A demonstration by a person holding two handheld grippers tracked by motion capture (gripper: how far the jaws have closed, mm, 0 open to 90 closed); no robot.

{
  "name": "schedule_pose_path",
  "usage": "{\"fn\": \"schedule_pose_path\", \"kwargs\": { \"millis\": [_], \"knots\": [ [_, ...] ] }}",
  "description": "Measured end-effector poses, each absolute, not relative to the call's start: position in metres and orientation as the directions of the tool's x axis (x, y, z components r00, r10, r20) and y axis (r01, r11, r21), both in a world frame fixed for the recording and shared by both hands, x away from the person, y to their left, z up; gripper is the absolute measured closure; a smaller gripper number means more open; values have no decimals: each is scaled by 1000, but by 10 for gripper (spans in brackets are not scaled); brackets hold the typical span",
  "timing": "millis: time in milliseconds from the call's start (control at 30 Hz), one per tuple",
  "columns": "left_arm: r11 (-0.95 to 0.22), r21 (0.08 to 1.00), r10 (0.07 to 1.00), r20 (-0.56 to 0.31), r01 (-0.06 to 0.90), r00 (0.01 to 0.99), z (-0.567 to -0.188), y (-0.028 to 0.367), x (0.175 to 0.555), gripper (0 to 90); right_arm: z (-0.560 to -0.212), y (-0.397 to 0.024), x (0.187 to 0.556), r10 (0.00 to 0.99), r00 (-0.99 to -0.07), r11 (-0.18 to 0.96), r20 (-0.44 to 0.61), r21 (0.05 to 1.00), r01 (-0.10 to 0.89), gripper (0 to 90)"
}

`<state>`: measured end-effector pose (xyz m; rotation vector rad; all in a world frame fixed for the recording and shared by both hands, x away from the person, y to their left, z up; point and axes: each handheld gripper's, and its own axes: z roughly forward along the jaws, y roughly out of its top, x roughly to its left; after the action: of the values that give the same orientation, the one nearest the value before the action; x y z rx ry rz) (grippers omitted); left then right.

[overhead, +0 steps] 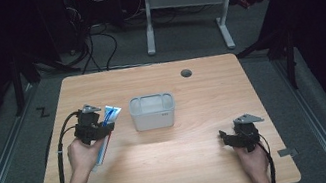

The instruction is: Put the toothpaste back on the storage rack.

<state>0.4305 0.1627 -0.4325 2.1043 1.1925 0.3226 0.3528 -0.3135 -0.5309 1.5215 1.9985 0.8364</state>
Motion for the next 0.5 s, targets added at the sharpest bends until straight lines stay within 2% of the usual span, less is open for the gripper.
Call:
{"fn": "schedule_pose_path", "kwargs": {
  "millis": [200, 300, 500],
  "knots": [
    [-314, 709, 808, -149, 632, 569, -419, 163, 427, 723, -531, -313, 353, 966, -258, 190, -16, 721, 666, 285],
    [-326, 717, 804, -133, 616, 580, -413, 158, 427, 723, -531, -313, 353, 966, -258, 190, -16, 721, 666, 285],
    [-320, 733, 781, -154, 600, 605, -407, 150, 427, 721, -531, -313, 353, 966, -259, 191, -17, 721, 666, 285]
  ]
}}
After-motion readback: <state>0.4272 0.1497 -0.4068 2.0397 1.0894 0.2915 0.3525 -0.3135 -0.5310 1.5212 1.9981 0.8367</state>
